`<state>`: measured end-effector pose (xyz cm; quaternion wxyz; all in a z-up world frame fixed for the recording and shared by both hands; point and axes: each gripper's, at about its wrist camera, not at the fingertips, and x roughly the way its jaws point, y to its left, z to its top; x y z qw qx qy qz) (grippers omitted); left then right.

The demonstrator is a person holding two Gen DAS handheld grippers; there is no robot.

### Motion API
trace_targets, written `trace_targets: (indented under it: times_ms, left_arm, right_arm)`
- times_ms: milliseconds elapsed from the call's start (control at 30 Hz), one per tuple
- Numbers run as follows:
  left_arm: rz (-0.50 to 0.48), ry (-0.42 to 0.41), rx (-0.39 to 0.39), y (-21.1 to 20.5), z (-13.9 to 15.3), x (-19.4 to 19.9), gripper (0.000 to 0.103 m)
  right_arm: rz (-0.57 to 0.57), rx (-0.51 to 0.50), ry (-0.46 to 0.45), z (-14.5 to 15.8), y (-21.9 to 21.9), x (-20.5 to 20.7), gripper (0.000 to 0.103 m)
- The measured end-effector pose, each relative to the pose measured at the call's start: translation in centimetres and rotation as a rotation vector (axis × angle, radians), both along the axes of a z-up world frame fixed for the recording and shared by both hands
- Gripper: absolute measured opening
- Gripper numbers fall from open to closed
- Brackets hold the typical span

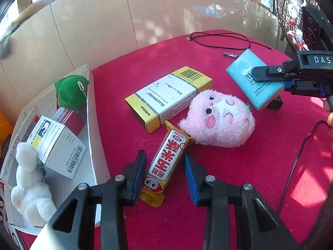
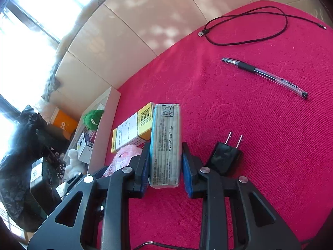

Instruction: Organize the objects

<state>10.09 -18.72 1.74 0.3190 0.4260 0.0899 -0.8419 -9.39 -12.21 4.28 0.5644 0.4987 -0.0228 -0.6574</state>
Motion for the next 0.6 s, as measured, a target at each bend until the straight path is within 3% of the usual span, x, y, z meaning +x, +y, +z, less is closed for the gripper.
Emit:
trace_targets:
  times_ms: [200,600]
  left_arm:
    - [0.030,0.120,0.048,0.4,1.3,1.7,0.019]
    - [-0.019,0.302,-0.038,4.7,6.5,2.9,0.019]
  right_arm:
    - [-0.005,-0.064,0.019,2.1,1.2,0.6,0.026]
    - [0.052,-0.203,0.086,7.4,3.0,4.0,0.027]
